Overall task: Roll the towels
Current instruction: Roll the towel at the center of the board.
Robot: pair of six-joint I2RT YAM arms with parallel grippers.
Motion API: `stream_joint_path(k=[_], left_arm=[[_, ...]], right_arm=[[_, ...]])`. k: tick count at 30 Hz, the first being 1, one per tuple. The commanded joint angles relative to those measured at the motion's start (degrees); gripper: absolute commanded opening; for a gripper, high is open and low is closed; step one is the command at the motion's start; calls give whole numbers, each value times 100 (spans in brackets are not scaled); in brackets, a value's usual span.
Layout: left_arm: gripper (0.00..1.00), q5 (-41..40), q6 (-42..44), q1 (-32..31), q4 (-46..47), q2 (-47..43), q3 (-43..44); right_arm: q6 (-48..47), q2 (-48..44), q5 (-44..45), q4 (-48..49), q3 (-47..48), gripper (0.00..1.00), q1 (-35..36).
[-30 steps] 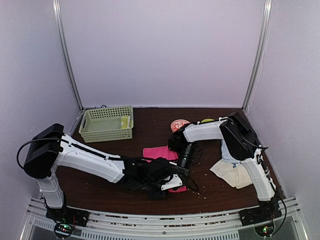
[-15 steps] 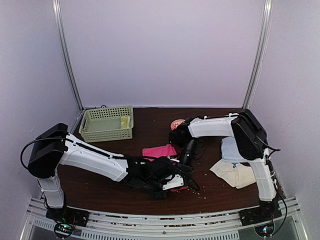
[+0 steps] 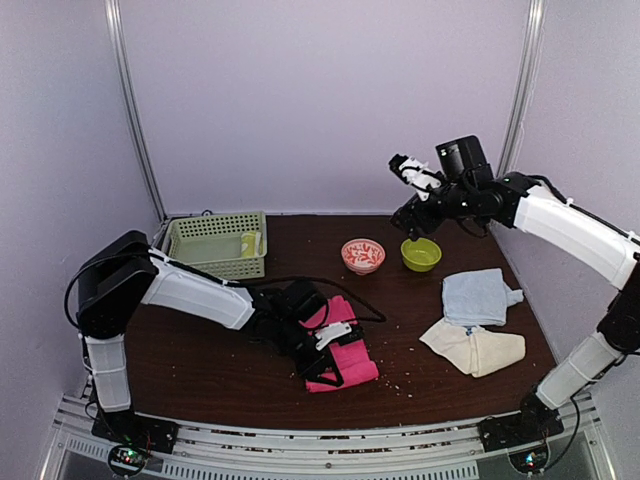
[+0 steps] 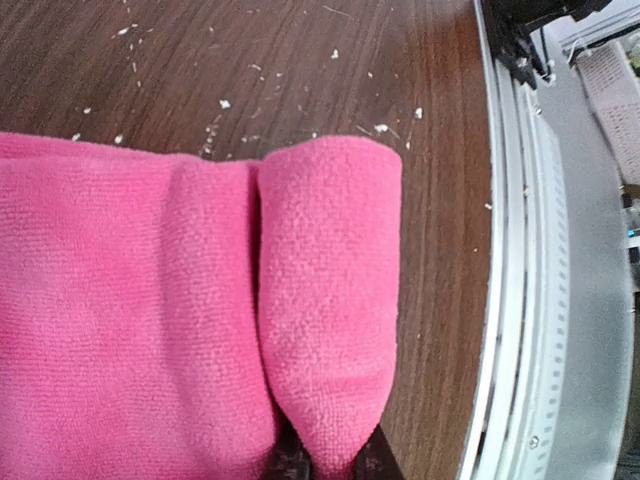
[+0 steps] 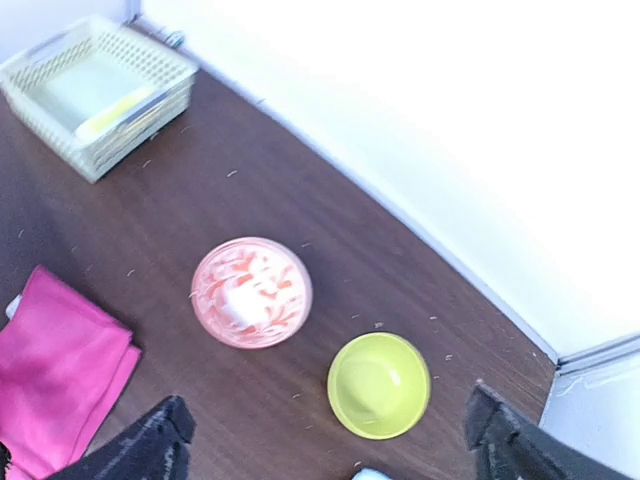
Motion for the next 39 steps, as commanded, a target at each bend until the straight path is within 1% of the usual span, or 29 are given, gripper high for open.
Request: stream_joint_path(k=[1, 3, 5, 6, 7, 8, 9, 11, 12, 14, 16, 18, 19, 22, 24, 33, 36, 39], left_arm=[[2, 1295, -736, 299, 173, 551, -27], [2, 1614, -873, 363, 247, 721, -7], [2, 1820, -998, 403, 366, 859, -14], [2, 1904, -1068, 436, 445, 916, -44], [2, 1970, -1136, 494, 526, 966, -78], [2, 2052, -1218, 543, 613, 1007, -133], [2, 2146, -1317, 595, 752, 1047, -199], [2, 2225, -1420, 678, 879, 1092, -280], [2, 2241, -1420, 706, 876, 1105, -289], [2, 2252, -1406, 723, 846, 1128, -296], [3, 2243, -1365, 719, 815, 1118, -309], [3, 2211, -1343, 723, 787, 1111, -337], [3, 2205, -1337, 723, 788, 1107, -361], [3, 2184, -1336, 724, 795, 1119, -410], [3, 2183, -1345, 723, 799, 1119, -425], [3, 2201, -1277, 728, 736, 1133, -359], [3, 2183, -1226, 732, 670, 1160, -324], [6, 2170, -1165, 732, 603, 1174, -288]], right_arm=[[83, -385, -1544, 395, -155, 93, -561], [-587, -725, -2885, -114, -315, 85, -473], [-1281, -911, -4043, -959, -310, 77, -279], [-1550, -910, -4423, -1408, -288, 77, -126], [-1812, -909, -4646, -1715, -319, 74, 183], [-2085, -916, -4644, -2020, -377, 71, 538], [-2299, -911, -4445, -2228, -454, 67, 928], [-2404, -881, -3757, -2302, -700, 59, 1710], [-2552, -837, -3415, -2223, -879, 56, 1971], [-2489, -715, -2728, -1810, -1266, 52, 2310], [-2281, -531, -2061, -1324, -1628, 50, 2547], [-2163, -362, -1349, -737, -1993, 52, 2746], [-2187, -264, -1153, -502, -2141, 53, 2812], [-2297, 16, -963, -57, -2433, 55, 2989], [-2349, 180, -969, 122, -2542, 56, 3094], [-2301, 796, -440, 940, -2883, 54, 3432], [-2304, 1045, -339, 1074, -2896, 52, 3444], [-2349, 1235, -225, 1218, -2935, 43, 3442]])
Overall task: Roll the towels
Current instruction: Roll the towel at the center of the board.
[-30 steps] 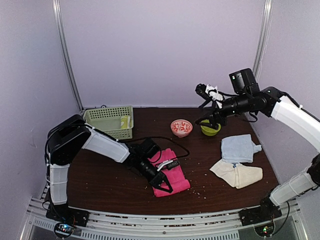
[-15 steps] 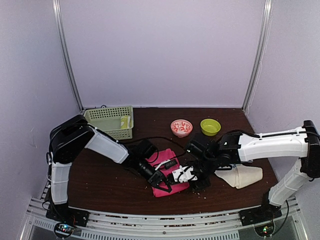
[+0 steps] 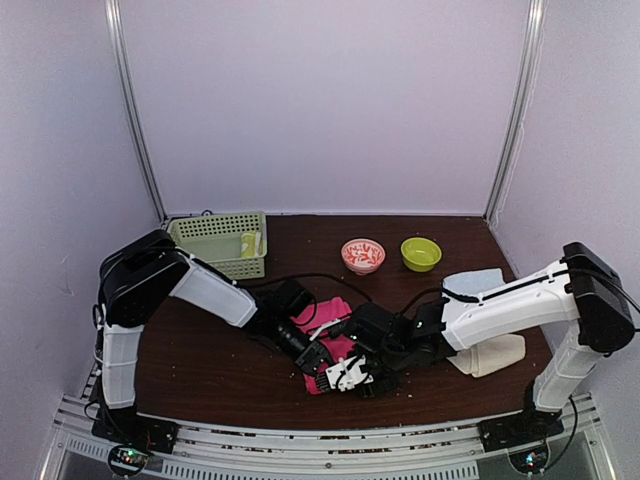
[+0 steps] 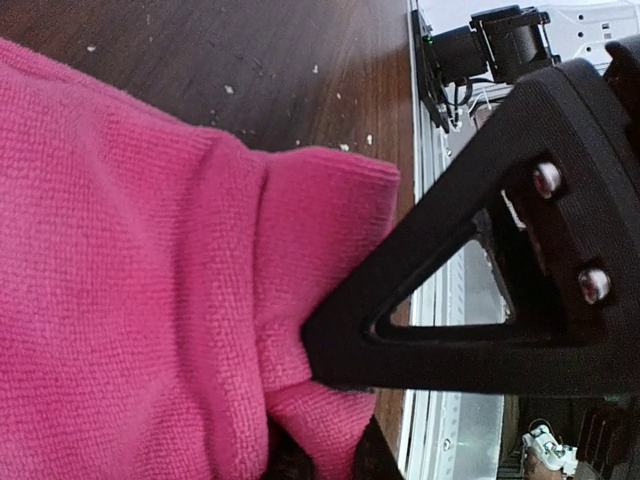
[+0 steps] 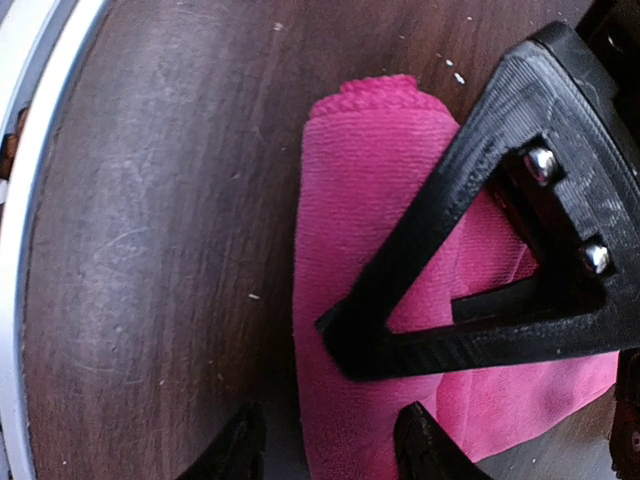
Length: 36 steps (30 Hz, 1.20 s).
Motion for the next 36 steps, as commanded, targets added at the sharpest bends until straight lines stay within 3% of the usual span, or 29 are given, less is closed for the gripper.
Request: stream_joint_path(k=[1, 6, 9, 14, 22, 27, 30, 33, 36], left_arm=[[8, -321, 169, 11, -643, 320, -113], [21, -408, 314, 15, -741, 46, -206], [33, -797, 531, 15, -989, -417, -321], [40, -1576, 569, 231, -1240, -1337, -749], [42, -3346, 822, 415, -1473, -3171, -1395], [44, -4086, 853, 305, -733, -4683, -2000], [48, -4885, 1192, -172, -234, -5816, -2470], [52, -4987, 1384, -364, -374, -6049, -2364], [51, -5564, 1758, -1100, -801, -5739, -1967]], right_arm=[[-56, 261, 397, 420, -137, 41, 30], [-309, 451, 594, 552, -261, 29, 23], [-376, 586, 514, 403, -215, 16, 9], [-183, 660, -189, -559, 309, 4, 14], [422, 895, -1816, -2958, 1683, 0, -80], [221, 1852, -2506, -4052, 2737, 0, -620], [-55, 2817, -2786, -4645, 3622, 0, -1072], [-277, 3855, -3103, -5446, 4747, 0, -1484], [92, 4531, -3130, -5587, 5428, 0, -1778]])
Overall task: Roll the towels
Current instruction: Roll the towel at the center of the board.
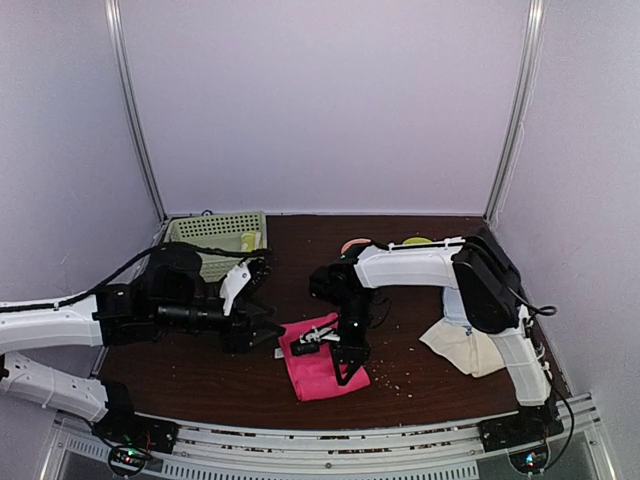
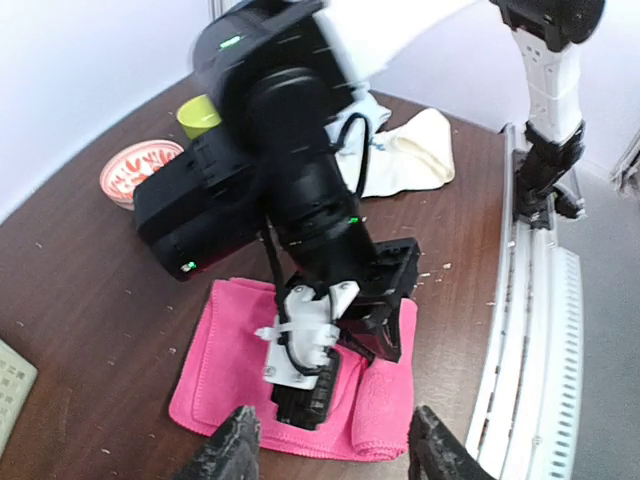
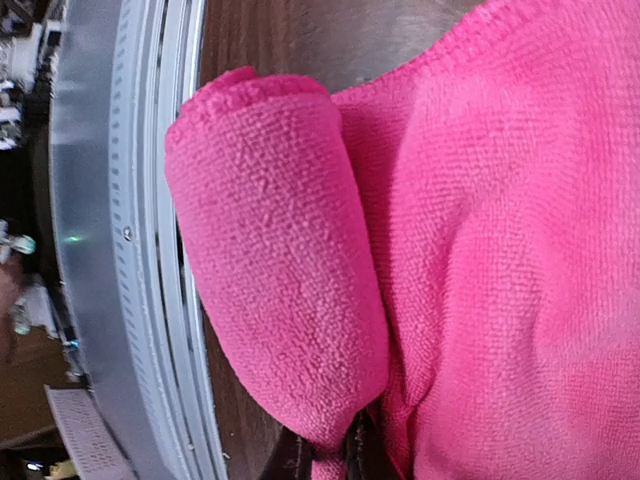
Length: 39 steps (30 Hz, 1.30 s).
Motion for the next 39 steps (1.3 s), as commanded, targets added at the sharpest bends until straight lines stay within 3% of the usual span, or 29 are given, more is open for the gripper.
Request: stream_joint_path(k=[1, 4, 10, 17, 24, 29, 39], left_arm=[[51, -1183, 746, -980, -186, 533, 491], [50, -1414, 1040, -1520, -643, 1448, 1141], [49, -1806, 1594, -1804, -1166, 3408, 2136], [44, -2341, 2064, -1807, -1401, 4510, 2581], [30, -2585, 2013, -1810, -1566, 4842, 2636], [42, -2953, 1880, -1815, -1576, 4833, 2557], [41, -2879, 1924, -1833, -1602, 4858, 2400]], right_arm=[[190, 1078, 300, -381, 667, 0, -444], [323, 1285, 324, -380, 812, 0, -488], [377, 1256, 285, -380, 734, 0, -486], [333, 1113, 250, -338, 527, 0, -483], [350, 1025, 191, -242, 436, 0, -480], [354, 949, 128, -199, 374, 0, -484], [396, 903, 52, -125, 328, 1, -482]])
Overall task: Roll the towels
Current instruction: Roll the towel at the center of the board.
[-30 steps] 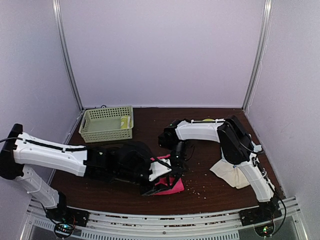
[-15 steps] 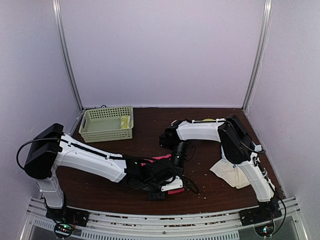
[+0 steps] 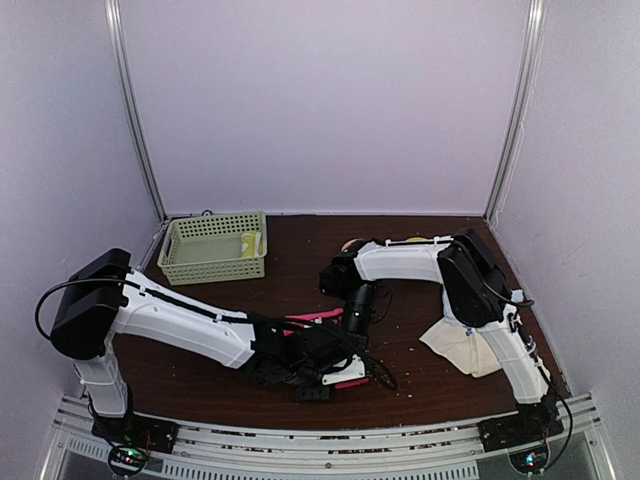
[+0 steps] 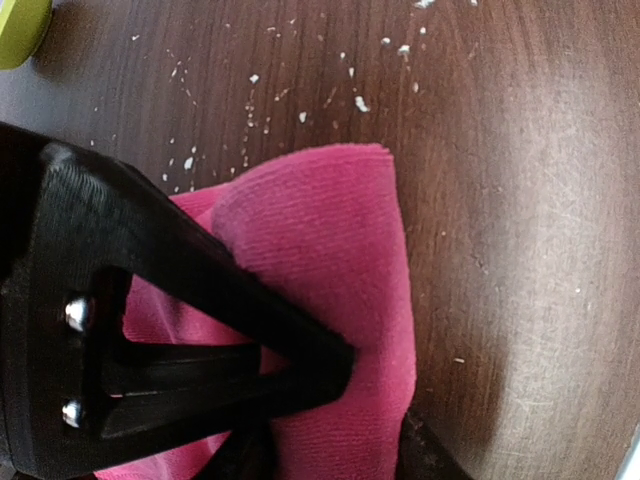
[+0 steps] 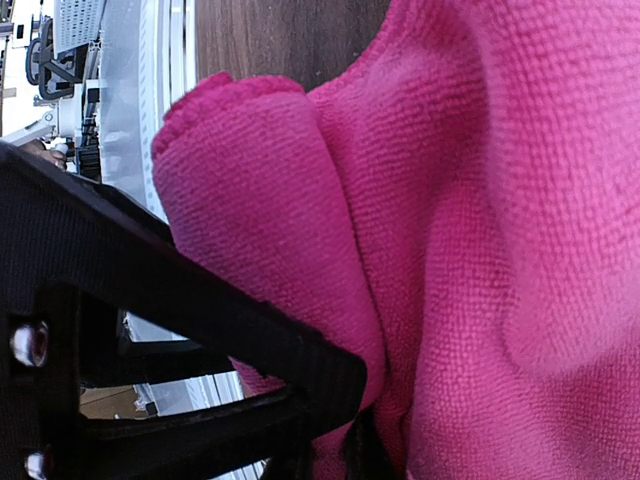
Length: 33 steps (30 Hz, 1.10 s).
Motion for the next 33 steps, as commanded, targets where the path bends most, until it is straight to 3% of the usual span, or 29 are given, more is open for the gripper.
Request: stream_joint_path(k=[1, 4, 9, 13, 15, 20, 25, 27, 30, 33], left_arm=[[41, -278, 1, 36, -203, 184, -157], [35, -377, -48, 36, -195, 330, -133], [18, -235, -93, 43, -263, 400, -92], [10, 221, -206, 168, -325, 340, 16], [9, 865, -311, 370, -312, 241, 107], [8, 3488, -722, 1318, -309, 310, 331], [8, 5776, -1171, 2245, -172, 787, 466], [8, 6312, -1326, 2438, -265, 1096, 648], [7, 6974, -1590, 2647, -231, 1480, 760], [7, 7196, -1643, 2778, -438, 1897, 912]], right_arm=[[19, 206, 902, 492, -242, 1, -26], [-27, 17, 849, 436, -242, 3, -23], [-226, -1115, 416, 263, -180, 30, -151], [26, -2164, 445, 428, 263, 40, -561], [302, -2689, 515, 755, 224, 42, -800], [532, -4092, 351, 1663, -646, 40, -1158], [-143, -5244, -347, 1747, -1497, 40, -1106], [-220, -5635, 56, 2071, -2052, 40, -819], [-185, -5878, 1332, 2713, -2957, 40, -92], [-44, -5794, 2478, 3424, -3694, 40, 507]])
